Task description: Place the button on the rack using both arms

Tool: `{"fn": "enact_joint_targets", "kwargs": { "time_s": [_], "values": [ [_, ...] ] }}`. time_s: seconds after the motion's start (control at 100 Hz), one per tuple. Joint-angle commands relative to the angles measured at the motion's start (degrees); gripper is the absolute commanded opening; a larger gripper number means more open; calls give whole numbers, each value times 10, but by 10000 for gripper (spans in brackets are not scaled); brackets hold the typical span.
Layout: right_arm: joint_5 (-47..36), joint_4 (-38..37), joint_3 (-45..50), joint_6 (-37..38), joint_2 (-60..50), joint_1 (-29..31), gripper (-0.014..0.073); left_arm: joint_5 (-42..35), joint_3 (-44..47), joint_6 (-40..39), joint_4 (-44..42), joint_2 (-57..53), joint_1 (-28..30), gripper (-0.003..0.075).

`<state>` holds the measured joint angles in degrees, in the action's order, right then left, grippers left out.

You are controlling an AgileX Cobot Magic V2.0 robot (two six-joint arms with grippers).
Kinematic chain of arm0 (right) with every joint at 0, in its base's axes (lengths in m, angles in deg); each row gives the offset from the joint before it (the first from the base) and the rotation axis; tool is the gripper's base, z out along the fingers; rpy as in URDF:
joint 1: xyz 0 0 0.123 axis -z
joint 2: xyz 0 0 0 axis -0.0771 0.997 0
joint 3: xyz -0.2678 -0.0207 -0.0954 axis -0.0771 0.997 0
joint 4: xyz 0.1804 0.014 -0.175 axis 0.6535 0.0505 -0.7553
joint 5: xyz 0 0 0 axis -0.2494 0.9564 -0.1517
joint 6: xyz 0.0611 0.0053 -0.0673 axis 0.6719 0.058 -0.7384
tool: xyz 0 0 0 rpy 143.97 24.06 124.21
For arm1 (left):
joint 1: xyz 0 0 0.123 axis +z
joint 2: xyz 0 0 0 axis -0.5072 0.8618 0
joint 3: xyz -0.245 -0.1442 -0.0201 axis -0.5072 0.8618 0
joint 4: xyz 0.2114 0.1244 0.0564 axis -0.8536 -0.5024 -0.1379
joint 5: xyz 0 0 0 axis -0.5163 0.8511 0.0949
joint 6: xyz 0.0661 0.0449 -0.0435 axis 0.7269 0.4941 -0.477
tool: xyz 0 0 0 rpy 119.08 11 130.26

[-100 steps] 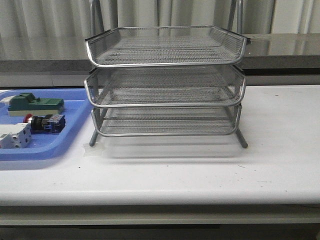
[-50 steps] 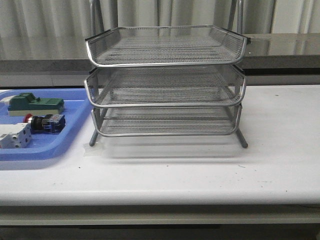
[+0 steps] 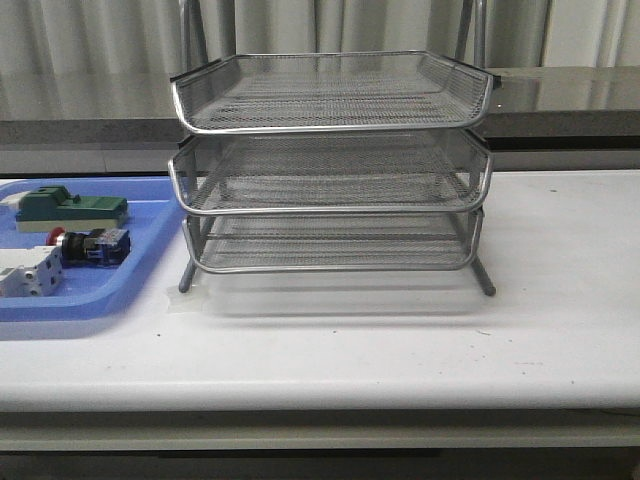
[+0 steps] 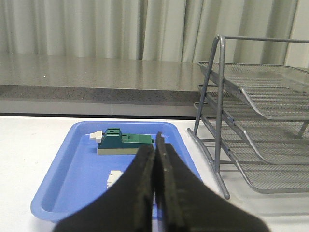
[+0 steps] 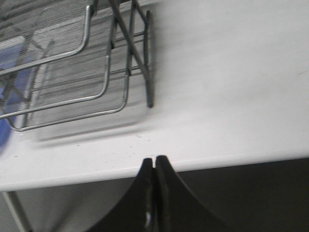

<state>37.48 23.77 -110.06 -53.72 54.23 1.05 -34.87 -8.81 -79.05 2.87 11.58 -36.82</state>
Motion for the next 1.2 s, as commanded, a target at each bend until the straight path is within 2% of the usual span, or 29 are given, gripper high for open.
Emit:
{"fn": "enact_joint_targets", "kwargs": {
  "time_s": [0.0,0.16,0.33,0.43,0.58,0.65,0.87,1.03,1.19],
  "values": [
    [-53,80,-22,-6,29,2,-60,-51,25,-4,3,-18,1,-20],
    [-89,164,-22,-6,64,2,-60,-51,25,-4,3,-18,1,-20],
    [-109,193,-22,-7,104,2,-27,-51,25,-4,3,-18,1,-20],
    [-120,216,-22,-8,129,2,81,-51,25,-4,3,-18,1,-20],
    [-150,261,-22,-31,171,-2,330,-51,25,-4,3,-18,1,-20],
    [-171,279,-22,-52,196,-9,387,-51,25,-4,3,-18,1,-20],
    [-230,331,-46,-109,309,-65,391,-51,25,-4,3,-18,1,-20],
    [-249,332,-90,-124,403,-106,391,-51,25,-4,3,-18,1,-20],
    [-252,332,-142,-142,484,-116,391,-51,25,-4,3,-18,1,-20]
  ]
}}
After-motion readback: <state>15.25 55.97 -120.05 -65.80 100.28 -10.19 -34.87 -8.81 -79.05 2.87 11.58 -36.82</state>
